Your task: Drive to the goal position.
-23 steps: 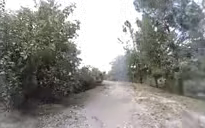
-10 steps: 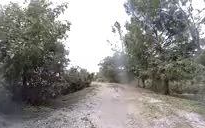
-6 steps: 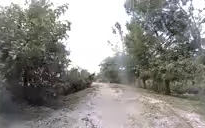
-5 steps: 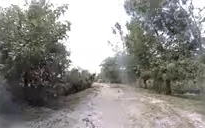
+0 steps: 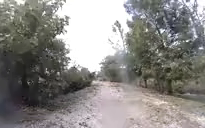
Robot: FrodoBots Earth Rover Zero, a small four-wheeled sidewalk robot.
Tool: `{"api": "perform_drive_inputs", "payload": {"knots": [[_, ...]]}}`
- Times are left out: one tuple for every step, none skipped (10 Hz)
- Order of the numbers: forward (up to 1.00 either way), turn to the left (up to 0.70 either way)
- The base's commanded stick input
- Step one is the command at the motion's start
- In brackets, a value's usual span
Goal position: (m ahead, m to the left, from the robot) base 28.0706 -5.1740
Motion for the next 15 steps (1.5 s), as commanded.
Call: {"api": "perform_drive_inputs", "payload": {"knots": [[0.45, 0.00], [0.45, 0.00], [0.45, 0.00], [0.45, 0.00], [0.45, 0.00], [0.45, 0.00], [0.45, 0.00], [0.45, 0.00], [0.45, 0.00], [0.45, 0.00], [0.45, 0.00], [0.45, 0.00], [0.45, 0.00], [0.45, 0.00], [0.45, 0.00]]}}
